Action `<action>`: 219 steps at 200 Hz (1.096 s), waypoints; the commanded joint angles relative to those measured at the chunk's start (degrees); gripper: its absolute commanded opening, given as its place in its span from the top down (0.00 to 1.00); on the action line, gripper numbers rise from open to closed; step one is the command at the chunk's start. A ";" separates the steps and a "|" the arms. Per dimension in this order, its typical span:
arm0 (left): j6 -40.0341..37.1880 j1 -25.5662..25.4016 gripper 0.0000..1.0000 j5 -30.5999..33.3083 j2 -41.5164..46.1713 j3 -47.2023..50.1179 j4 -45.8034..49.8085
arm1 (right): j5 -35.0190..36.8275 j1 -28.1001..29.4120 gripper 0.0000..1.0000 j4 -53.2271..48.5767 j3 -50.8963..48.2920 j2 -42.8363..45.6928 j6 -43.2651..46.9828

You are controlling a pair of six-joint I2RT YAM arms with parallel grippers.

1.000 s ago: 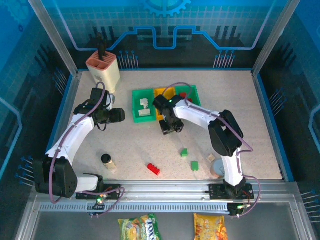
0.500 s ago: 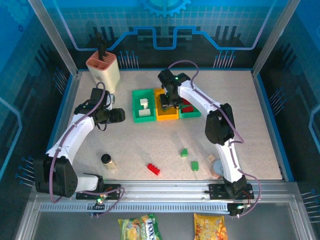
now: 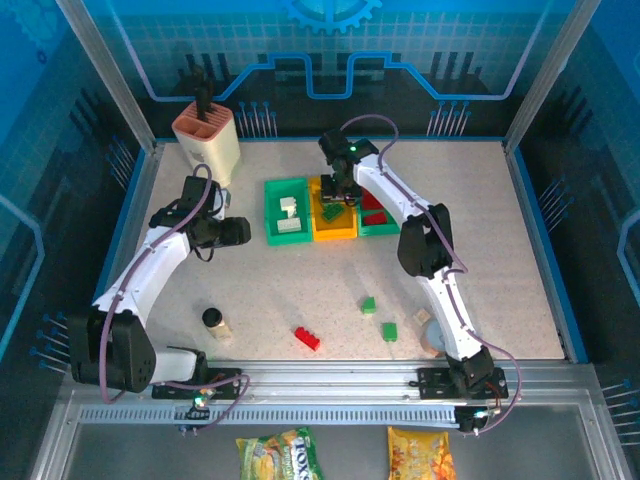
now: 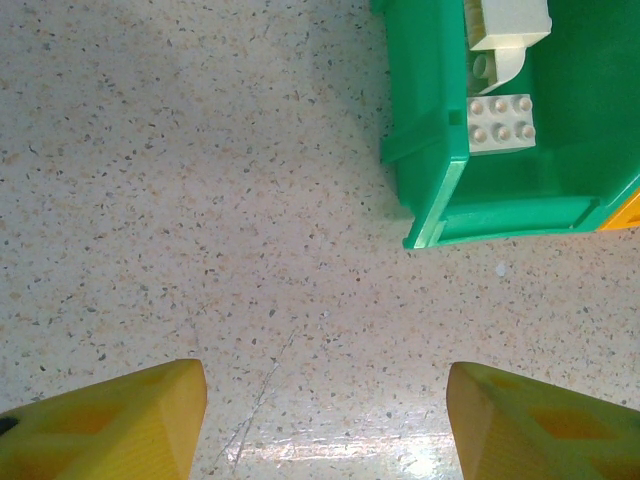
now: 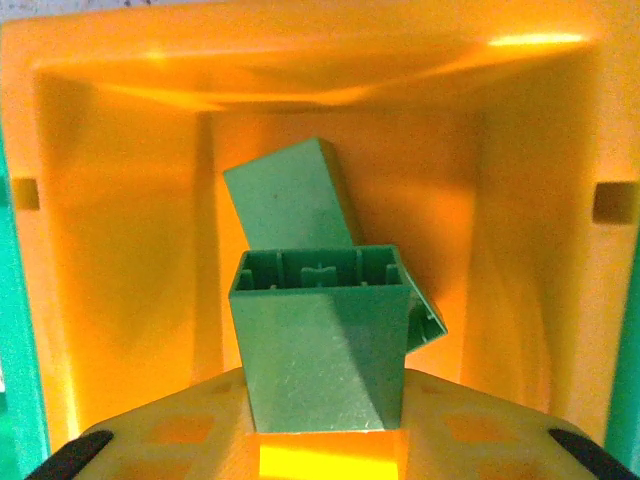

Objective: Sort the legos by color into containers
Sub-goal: Place the lego in the container.

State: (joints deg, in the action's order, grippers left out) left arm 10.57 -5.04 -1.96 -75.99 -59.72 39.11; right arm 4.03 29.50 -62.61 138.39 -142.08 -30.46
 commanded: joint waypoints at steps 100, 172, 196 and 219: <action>0.33 0.47 0.34 -0.83 -0.21 -0.12 0.71 | 4.38 0.37 0.51 0.27 -0.06 6.66 -3.25; 0.46 0.47 0.34 -2.17 -0.22 -0.13 0.70 | 4.86 2.66 0.52 -1.98 -6.69 14.59 -0.80; 0.51 0.48 0.34 -2.59 -0.22 -0.18 0.69 | 5.51 3.60 0.52 -2.43 -11.21 18.11 0.01; 0.51 0.47 0.34 -2.75 -0.30 -0.25 0.77 | 6.11 4.55 0.52 -2.33 -16.85 22.01 0.70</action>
State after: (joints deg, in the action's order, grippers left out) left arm 10.57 -5.04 -2.96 -75.99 -59.72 39.11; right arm 8.82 32.73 -62.85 126.17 -125.12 -31.27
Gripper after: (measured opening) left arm 0.660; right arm 0.477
